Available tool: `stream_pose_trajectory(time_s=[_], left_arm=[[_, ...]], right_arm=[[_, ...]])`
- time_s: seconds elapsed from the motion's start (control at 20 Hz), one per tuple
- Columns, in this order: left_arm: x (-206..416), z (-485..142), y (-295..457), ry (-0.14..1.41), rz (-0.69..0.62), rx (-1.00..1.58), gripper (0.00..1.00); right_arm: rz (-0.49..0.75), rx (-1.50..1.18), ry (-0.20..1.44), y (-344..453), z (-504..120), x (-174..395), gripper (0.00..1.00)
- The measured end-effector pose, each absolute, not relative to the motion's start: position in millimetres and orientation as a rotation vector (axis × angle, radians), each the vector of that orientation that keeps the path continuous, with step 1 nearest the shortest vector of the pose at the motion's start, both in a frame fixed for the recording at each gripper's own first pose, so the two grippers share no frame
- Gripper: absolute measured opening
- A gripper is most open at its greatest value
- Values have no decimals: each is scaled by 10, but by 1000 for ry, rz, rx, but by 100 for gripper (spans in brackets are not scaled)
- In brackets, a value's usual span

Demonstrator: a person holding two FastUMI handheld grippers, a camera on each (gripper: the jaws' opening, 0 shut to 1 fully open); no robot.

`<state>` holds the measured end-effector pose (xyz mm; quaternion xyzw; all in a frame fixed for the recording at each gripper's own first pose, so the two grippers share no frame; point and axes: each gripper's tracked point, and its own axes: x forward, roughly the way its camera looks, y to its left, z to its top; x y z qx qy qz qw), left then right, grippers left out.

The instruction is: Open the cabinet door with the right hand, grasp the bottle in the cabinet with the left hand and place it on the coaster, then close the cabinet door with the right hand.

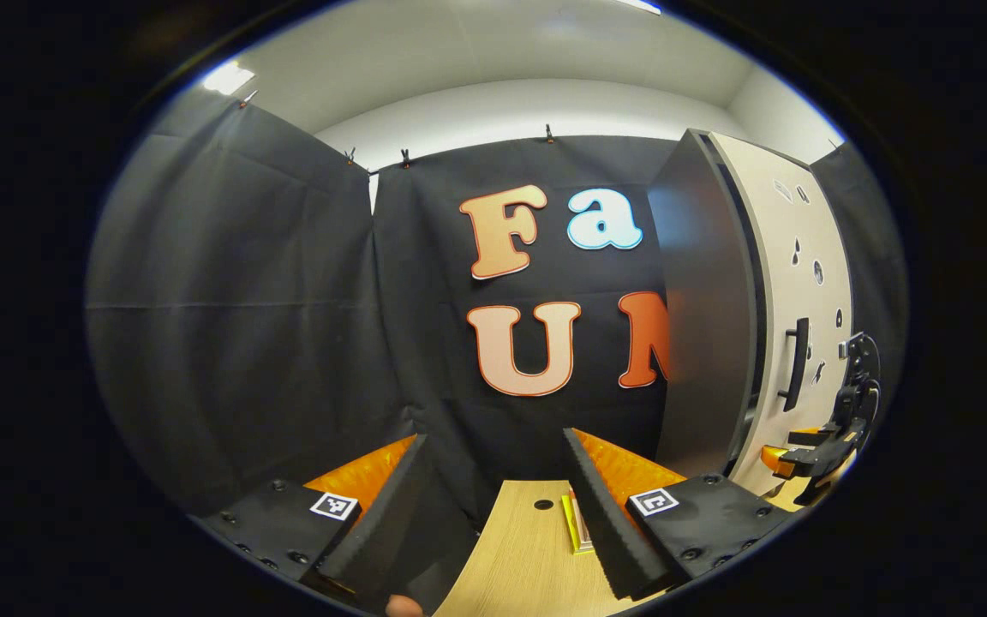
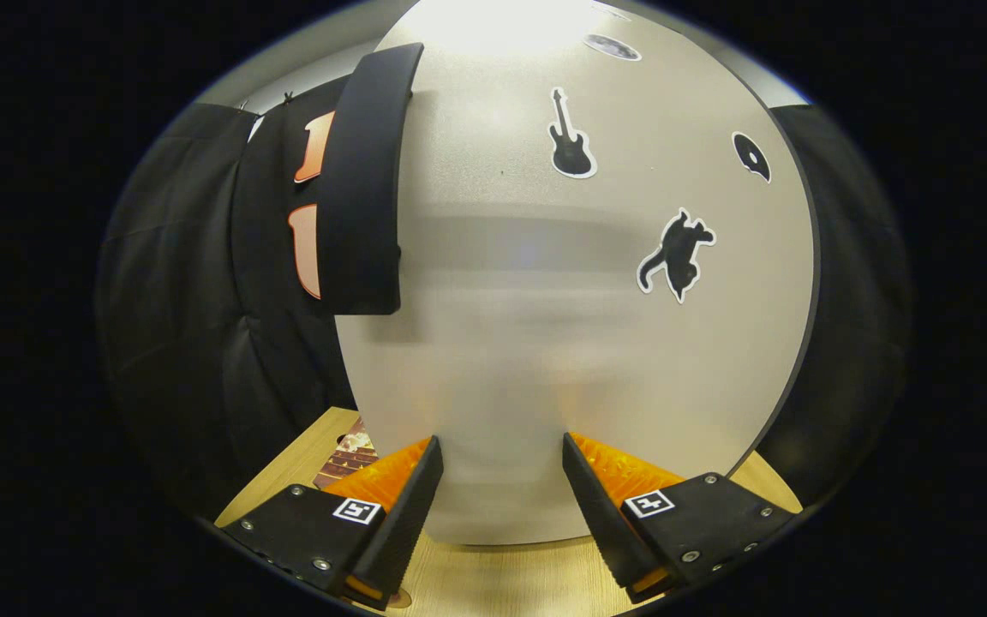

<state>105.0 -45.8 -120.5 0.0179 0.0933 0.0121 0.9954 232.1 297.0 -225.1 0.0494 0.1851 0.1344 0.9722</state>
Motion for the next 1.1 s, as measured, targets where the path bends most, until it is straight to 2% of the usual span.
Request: stream_pose_trajectory(time_s=[0.75, 1.1], left_arm=[[900, -1150, -67, 198, 89, 57, 99], [1007, -980, -58, 156, 79, 41, 99]], right_arm=[[193, 51, 354, 2879, -2267, 2485, 86], [169, 63, 295, 2286, -1582, 2185, 86]])
